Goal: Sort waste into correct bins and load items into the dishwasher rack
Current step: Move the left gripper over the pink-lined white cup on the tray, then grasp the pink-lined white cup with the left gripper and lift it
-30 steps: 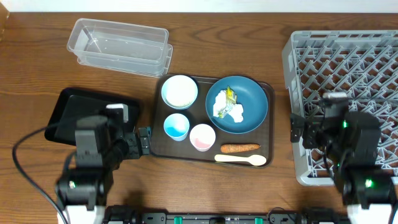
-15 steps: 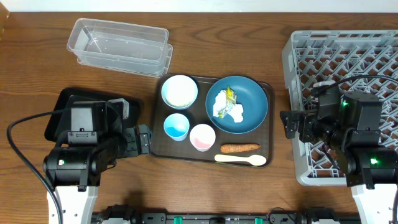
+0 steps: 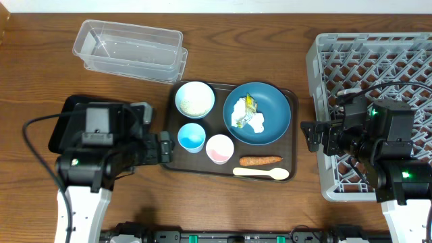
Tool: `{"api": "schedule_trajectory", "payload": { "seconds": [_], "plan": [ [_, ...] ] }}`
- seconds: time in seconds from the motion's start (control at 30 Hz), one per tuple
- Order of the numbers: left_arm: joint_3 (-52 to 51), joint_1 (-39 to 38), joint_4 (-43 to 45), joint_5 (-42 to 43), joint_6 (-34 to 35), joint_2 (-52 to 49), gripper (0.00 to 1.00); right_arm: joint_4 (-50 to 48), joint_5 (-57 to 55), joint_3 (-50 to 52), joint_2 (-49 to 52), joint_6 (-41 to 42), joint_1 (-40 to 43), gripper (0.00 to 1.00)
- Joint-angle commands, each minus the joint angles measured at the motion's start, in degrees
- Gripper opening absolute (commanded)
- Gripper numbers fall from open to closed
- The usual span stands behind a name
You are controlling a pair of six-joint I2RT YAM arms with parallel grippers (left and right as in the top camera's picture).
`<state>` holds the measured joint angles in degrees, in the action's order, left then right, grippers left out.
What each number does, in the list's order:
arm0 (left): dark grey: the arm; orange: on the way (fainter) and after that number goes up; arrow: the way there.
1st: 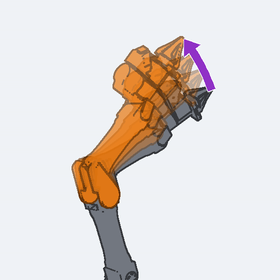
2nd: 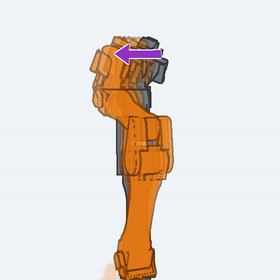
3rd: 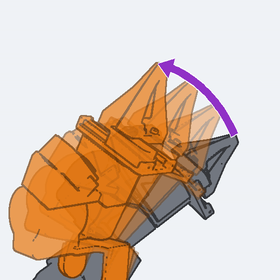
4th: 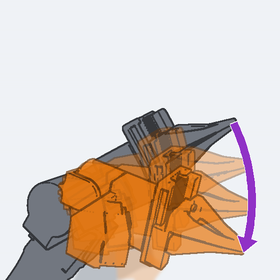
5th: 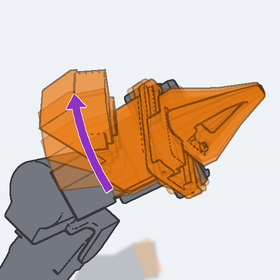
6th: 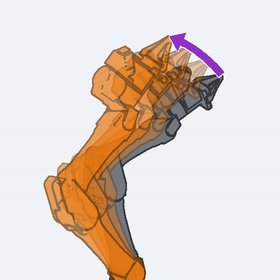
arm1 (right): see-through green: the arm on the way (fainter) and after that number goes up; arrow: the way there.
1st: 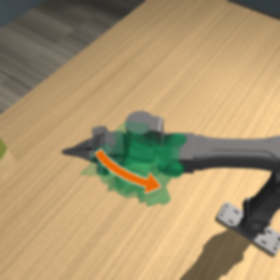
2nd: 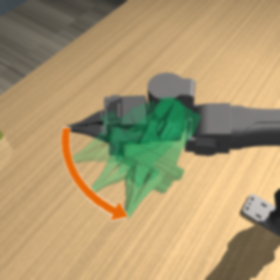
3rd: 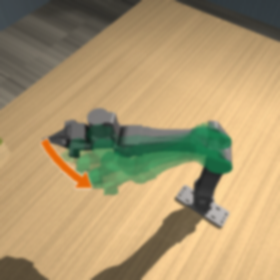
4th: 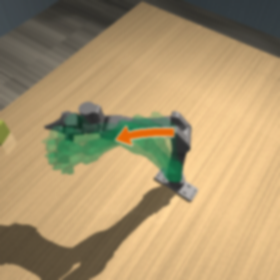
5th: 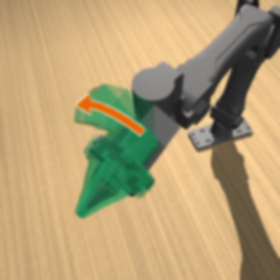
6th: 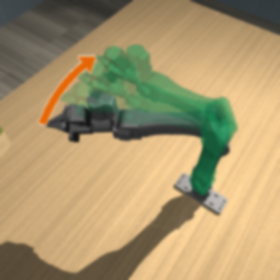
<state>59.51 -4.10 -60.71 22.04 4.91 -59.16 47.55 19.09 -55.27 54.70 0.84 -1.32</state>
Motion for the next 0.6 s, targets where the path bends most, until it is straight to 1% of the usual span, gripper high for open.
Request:
{"api": "schedule_trajectory", "payload": {
  "seconds": [0.0,0.13,0.27,0.47,0.57],
  "plan": [
    [0.83,-3.28,-0.76,2.84,2.19,-2.99,0.9,0.07,0.85,-1.36,-0.04,-0.44,0.28,0.99],
    [0.74,-7.28,-0.96,2.82,7.76,-6.75,0.89,0.15,0.85,-1.36,-0.04,-0.44,0.28,0.99],
    [0.74,-10.45,-0.92,2.8,15.02,-10.29,0.88,0.61,0.85,-1.36,-0.04,-0.46,0.28,0.99],
    [0.72,-13.22,0.37,2.56,26.91,-14.95,0.86,0.92,0.83,-1.36,-0.04,-0.46,0.28,0.99],
    [0.72,-15.04,2.32,1.14,29.92,-17.42,0.86,0.96,0.83,-1.36,-0.04,-0.46,0.28,0.99]
  ]
}}
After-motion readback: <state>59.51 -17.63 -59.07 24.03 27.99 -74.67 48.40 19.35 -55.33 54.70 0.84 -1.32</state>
